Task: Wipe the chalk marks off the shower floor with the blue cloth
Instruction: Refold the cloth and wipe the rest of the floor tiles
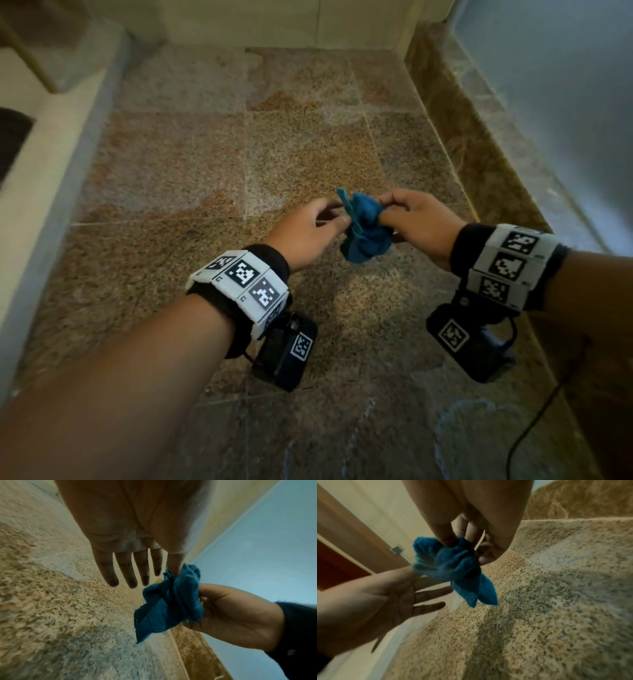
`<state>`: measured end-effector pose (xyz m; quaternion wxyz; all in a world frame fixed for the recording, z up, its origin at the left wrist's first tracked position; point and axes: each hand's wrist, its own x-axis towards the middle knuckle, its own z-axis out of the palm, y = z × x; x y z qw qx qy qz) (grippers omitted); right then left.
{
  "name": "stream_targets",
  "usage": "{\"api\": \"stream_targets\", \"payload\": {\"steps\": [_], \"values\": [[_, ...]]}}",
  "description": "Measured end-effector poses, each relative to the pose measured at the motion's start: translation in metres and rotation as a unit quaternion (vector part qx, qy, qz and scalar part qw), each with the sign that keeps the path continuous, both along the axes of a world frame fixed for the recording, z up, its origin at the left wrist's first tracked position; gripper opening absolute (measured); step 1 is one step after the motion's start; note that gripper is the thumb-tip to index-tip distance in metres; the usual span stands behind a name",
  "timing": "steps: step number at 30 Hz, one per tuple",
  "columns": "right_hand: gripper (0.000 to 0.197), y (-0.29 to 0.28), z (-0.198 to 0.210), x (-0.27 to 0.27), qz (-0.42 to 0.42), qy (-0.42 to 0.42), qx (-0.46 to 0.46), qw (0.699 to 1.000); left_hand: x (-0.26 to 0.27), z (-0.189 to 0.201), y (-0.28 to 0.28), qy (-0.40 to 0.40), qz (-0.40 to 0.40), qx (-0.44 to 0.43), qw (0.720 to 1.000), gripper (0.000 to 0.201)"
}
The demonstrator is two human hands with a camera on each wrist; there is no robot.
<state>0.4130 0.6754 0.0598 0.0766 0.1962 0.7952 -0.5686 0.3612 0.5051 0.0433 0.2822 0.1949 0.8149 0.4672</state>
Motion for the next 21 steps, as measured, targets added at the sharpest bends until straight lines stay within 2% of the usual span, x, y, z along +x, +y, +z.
{"api": "stream_targets", "payload": {"steps": [6, 9, 12, 16, 21], "values": [[0.024, -0.006, -0.004, 0.005, -0.012, -0.020, -0.134, 0.991, 0.008, -0.005, -0.014, -0.042, -0.004, 0.029, 0.999, 0.036], [0.026, -0.009, -0.006, 0.004, -0.033, -0.023, -0.184, 0.982, 0.012, -0.005, -0.020, -0.067, 0.014, 0.077, 0.995, 0.025], [0.026, -0.003, -0.007, 0.004, -0.068, -0.022, -0.177, 0.982, 0.013, -0.010, -0.025, -0.058, 0.038, 0.083, 0.994, 0.010], [0.027, 0.010, -0.006, 0.010, -0.106, -0.028, -0.175, 0.978, 0.012, -0.016, -0.030, -0.051, 0.060, 0.068, 0.995, 0.004], [0.020, 0.014, -0.009, 0.015, -0.125, -0.014, -0.171, 0.977, 0.014, -0.015, -0.031, -0.037, 0.043, 0.047, 0.997, 0.001]]}}
